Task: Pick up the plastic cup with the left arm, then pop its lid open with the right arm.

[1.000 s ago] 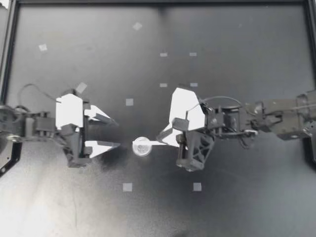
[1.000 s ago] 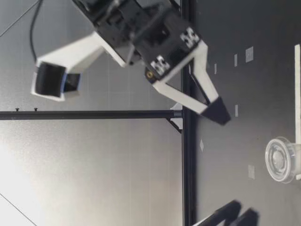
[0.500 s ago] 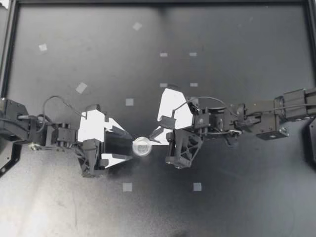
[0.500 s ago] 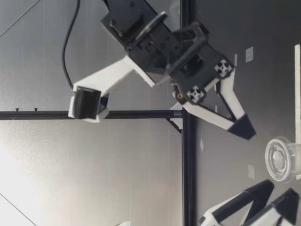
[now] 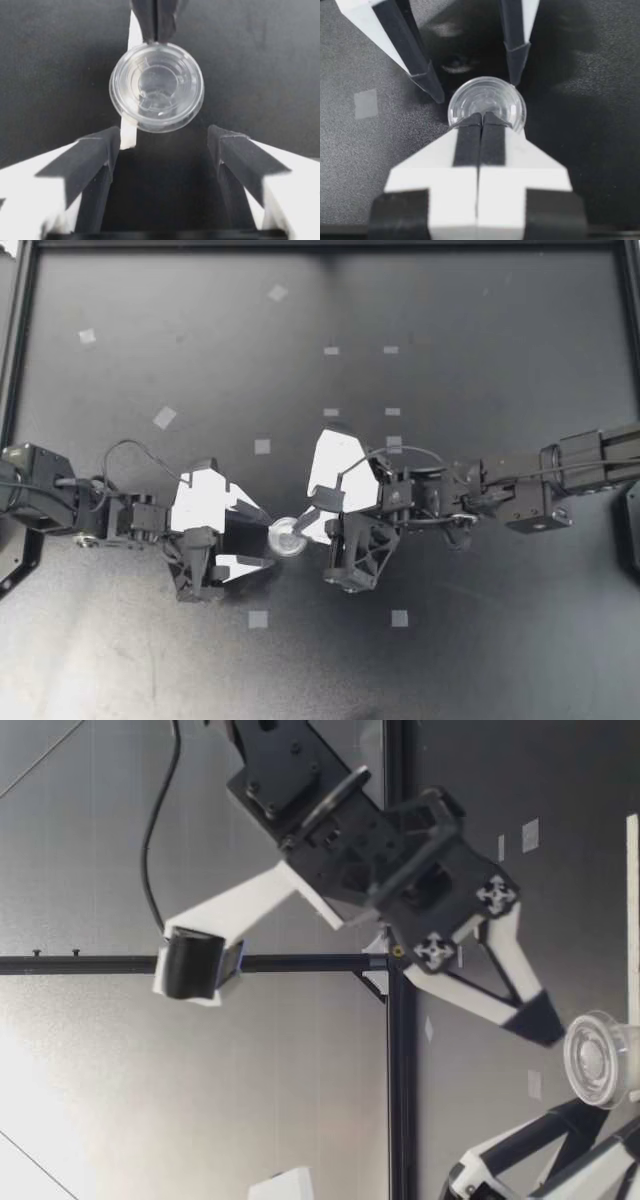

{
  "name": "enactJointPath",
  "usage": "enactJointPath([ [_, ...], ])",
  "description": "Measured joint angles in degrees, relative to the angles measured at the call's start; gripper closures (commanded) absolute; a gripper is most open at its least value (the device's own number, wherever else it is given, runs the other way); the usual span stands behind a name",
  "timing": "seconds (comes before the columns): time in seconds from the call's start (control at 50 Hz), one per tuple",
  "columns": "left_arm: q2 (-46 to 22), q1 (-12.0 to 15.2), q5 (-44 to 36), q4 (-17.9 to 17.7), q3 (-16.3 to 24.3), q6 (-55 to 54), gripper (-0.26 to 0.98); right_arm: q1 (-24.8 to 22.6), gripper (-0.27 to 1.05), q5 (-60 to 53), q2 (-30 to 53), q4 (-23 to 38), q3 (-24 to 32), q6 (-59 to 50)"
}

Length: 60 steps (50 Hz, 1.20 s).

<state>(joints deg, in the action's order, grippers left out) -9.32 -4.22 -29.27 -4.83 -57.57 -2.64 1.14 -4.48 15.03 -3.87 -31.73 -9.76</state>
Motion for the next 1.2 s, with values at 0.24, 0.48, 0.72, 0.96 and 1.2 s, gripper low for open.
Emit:
enactJointPath([
  [0.24,-0.7,0.0,-1.7,0.0,0.4,0.0,0.10,-0.3,0.88,-0.1,0.7,-0.1,0.1,-0.6],
  [0.48,-1.4,0.0,-3.1,0.0,0.4,-0.1,0.10,-0.4,0.88,0.0,1.6,-0.1,0.2,-1.1],
  [0.72,-2.4,0.0,-2.2,0.0,2.0,-0.1,0.11,-0.9,0.88,0.1,1.9,-0.1,0.0,-1.8],
  [0.96,-2.5,0.0,0.8,0.0,2.7,-0.1,0.11,-1.0,0.88,0.1,1.9,-0.1,-1.0,-2.7],
  [1.2,-2.5,0.0,1.3,0.0,3.4,0.5,0.12,-1.0,0.88,0.0,1.9,-0.2,-1.1,-2.8],
])
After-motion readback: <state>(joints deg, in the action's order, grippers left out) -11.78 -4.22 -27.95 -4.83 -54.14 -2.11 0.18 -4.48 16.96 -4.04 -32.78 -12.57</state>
